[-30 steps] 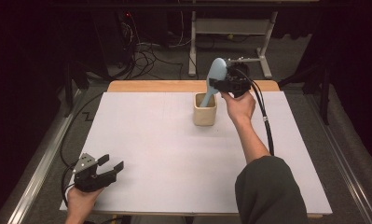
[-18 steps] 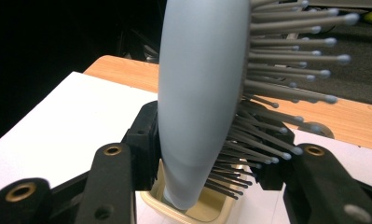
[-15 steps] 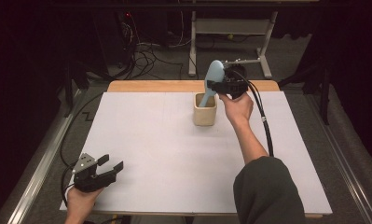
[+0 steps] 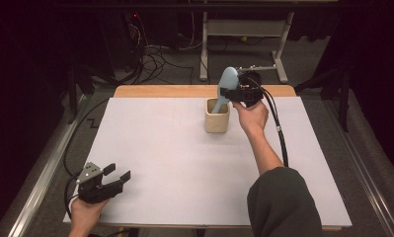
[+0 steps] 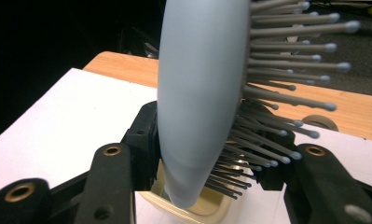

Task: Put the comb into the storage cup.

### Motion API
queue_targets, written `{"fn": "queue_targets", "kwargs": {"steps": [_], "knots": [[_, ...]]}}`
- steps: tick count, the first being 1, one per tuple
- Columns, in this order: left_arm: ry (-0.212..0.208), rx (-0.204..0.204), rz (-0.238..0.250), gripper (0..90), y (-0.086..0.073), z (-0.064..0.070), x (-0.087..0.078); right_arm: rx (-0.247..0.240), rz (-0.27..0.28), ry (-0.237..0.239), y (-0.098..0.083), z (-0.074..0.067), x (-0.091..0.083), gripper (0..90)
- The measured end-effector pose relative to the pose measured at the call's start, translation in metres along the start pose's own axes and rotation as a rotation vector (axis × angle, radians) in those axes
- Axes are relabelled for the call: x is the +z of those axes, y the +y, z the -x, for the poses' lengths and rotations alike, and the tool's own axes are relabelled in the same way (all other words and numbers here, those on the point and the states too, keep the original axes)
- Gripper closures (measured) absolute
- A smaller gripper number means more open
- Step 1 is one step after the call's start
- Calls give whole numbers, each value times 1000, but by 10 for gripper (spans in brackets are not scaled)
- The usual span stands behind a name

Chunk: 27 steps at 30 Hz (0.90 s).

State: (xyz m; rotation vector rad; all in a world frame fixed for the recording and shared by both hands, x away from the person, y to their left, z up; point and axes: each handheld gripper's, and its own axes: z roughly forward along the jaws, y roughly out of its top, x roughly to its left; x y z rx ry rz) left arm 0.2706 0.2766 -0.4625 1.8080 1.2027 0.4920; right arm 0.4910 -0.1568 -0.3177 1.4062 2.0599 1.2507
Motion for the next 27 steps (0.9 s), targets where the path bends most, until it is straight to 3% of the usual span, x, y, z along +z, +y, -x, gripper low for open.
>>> {"fn": "queue_targets", "kwargs": {"steps": [27], "knots": [[-1, 1, 3, 331, 0, 0, -1, -10, -39, -13, -7, -3, 9, 517]]}}
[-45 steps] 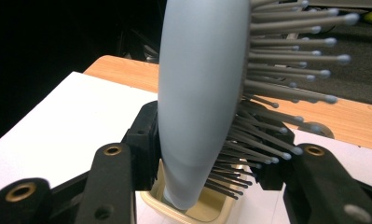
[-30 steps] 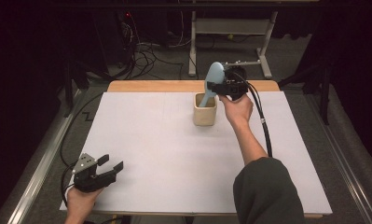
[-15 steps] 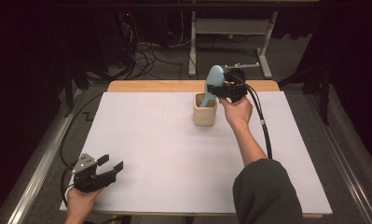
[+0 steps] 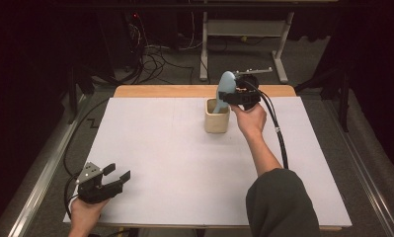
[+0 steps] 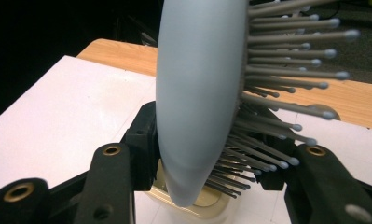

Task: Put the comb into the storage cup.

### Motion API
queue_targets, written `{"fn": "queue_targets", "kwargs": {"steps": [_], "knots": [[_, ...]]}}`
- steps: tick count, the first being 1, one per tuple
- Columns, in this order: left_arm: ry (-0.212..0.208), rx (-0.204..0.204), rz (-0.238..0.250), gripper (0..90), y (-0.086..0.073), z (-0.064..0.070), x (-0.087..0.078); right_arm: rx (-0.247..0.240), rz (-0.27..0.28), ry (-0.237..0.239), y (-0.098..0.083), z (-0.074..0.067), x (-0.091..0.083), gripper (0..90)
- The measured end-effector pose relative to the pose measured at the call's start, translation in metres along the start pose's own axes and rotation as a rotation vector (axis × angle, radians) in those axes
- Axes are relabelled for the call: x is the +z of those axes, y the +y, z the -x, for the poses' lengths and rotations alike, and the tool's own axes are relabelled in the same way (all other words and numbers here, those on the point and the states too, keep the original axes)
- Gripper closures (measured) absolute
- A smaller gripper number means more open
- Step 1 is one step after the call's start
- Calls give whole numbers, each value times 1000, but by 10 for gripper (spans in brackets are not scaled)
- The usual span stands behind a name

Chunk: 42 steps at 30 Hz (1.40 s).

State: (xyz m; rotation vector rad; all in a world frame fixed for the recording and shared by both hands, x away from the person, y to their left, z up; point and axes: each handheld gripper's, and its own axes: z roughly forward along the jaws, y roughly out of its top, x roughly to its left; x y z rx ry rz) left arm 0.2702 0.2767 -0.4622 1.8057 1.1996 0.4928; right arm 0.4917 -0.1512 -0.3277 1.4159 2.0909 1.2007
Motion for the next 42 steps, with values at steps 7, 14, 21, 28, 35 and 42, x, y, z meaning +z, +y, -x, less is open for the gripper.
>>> {"fn": "queue_targets", "kwargs": {"steps": [7, 14, 21, 28, 35, 42], "knots": [[-1, 0, -1, 332, 0, 0, 0, -7, -12, -3, -1, -1, 3, 516], [-1, 1, -1, 332, 0, 0, 0, -14, -29, -9, -4, -2, 8, 515], [-2, 2, -1, 332, 0, 0, 0, -15, -36, -10, -5, -2, 10, 515], [-2, 2, -1, 332, 0, 0, 0, -11, -40, -10, -6, -2, 12, 514], [-3, 3, -5, 331, 0, 0, 1, -7, -40, -7, -6, -1, 12, 508], [-4, 2, -7, 331, 0, 0, 1, 1, -43, 2, -7, 1, 12, 493]]}}
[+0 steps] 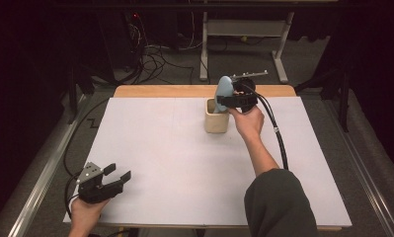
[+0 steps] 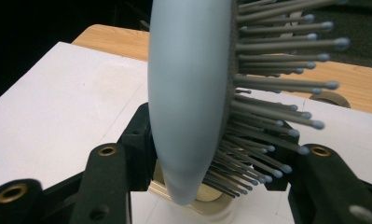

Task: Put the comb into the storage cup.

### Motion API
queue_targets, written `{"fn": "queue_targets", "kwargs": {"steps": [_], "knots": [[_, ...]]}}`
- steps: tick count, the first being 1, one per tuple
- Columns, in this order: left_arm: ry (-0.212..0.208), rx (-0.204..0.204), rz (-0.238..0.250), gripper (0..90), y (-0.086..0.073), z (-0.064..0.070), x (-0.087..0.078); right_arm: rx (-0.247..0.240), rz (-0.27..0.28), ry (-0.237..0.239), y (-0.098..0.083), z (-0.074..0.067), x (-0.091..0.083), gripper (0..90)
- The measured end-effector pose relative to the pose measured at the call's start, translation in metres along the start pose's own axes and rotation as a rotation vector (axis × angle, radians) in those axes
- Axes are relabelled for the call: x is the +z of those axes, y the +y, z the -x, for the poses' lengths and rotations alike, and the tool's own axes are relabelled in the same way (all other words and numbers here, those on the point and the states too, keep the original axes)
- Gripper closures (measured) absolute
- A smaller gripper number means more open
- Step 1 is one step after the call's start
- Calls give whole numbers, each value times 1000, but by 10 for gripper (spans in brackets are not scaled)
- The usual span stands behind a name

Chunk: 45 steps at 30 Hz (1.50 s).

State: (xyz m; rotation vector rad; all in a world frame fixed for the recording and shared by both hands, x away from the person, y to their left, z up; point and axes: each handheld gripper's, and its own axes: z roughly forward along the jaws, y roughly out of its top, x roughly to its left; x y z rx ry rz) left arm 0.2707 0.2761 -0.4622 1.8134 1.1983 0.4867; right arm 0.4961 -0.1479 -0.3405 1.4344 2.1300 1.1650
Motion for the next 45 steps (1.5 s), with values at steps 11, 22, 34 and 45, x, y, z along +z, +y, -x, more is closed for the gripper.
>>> {"fn": "queue_targets", "kwargs": {"steps": [11, 22, 34, 45], "knots": [[2, -1, -4, 330, 0, 0, 1, 49, 25, -8, -8, 15, -4, 454], [2, -1, -1, 329, 0, 0, 0, 49, 11, -12, -13, 22, -8, 394], [3, 0, -3, 329, 0, 0, 0, 0, 40, -10, -16, 25, -14, 282], [4, -1, -1, 329, 0, 0, 0, -16, 81, -5, -20, 27, -25, 281]]}}
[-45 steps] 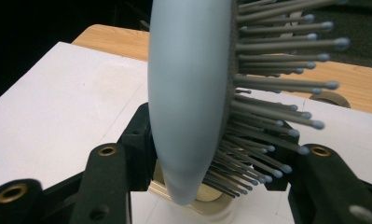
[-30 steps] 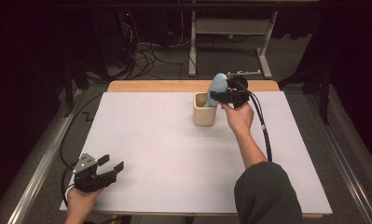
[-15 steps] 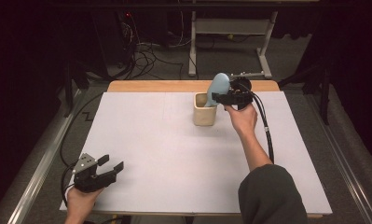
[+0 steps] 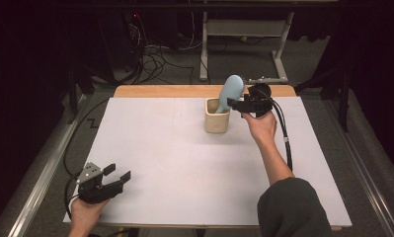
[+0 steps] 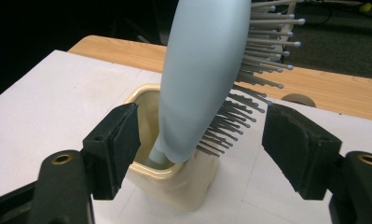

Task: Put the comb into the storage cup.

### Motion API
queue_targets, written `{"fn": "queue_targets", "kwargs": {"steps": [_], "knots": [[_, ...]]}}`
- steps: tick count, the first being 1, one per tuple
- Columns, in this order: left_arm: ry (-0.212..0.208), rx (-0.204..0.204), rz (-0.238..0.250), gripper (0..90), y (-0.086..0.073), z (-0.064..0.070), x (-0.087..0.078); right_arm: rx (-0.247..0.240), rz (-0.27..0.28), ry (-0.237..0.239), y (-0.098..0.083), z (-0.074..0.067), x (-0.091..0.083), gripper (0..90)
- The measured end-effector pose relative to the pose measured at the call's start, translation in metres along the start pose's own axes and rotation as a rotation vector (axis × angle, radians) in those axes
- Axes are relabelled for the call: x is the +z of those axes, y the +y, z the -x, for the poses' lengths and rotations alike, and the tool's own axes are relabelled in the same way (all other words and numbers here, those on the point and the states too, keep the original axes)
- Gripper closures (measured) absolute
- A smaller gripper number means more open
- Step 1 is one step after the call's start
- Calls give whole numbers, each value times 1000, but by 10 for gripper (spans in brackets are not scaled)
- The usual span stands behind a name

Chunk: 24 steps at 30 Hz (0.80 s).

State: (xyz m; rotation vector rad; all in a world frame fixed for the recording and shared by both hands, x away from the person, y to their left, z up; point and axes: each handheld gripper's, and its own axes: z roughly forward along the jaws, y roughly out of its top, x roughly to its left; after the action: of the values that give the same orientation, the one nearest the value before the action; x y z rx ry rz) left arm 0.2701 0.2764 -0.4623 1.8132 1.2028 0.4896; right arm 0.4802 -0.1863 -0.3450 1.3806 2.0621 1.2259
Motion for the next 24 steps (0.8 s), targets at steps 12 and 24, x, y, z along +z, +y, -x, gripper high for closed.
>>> {"fn": "queue_targets", "kwargs": {"steps": [12, 24], "knots": [[1, -3, 4, 329, 0, 0, 0, -19, 19, 3, -3, 0, -8, 283], [1, -3, 3, 330, 0, 0, 0, -37, 49, 0, -4, 5, -22, 298]]}}
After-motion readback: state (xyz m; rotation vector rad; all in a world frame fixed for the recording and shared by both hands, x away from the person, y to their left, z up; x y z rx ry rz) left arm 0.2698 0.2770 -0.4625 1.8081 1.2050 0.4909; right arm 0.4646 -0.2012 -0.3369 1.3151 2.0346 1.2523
